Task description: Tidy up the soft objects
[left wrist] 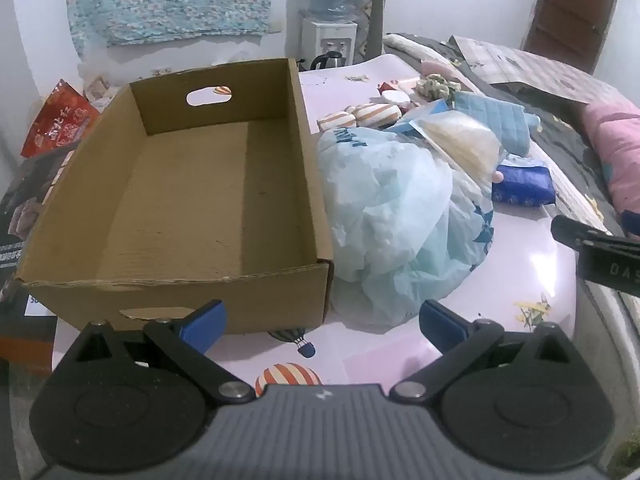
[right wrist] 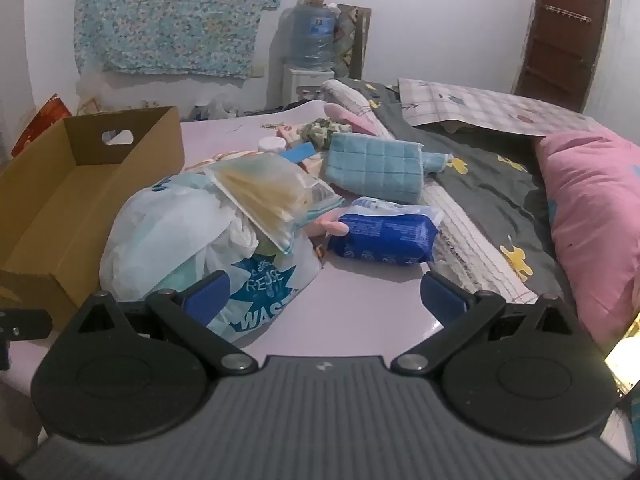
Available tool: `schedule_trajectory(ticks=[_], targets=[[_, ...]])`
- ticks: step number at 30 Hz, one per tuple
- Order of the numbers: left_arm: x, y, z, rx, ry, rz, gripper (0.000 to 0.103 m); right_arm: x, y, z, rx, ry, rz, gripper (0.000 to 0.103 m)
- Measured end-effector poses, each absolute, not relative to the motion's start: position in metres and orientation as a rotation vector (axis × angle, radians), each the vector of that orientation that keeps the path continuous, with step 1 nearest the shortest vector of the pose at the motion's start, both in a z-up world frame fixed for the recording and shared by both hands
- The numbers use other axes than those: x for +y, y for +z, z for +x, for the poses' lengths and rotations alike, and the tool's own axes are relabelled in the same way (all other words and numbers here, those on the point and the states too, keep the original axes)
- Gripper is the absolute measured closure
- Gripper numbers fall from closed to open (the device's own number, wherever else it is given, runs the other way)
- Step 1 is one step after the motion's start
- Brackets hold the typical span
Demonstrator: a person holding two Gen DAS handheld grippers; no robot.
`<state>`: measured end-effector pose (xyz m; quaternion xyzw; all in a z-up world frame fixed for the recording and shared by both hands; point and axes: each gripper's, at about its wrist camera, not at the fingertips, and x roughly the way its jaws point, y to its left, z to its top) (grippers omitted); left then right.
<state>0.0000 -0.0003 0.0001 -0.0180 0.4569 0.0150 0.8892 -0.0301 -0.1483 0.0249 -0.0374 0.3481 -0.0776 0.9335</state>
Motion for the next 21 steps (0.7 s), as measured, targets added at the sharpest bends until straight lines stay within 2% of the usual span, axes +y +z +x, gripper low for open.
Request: schedule_trajectory(ticks=[21], targets=[[-0.006,-0.004,0.002,0.954,0.029,-0.040,0.000,-0.139,0.019,-0.026,0.732,-0.091,-0.111,0.001]])
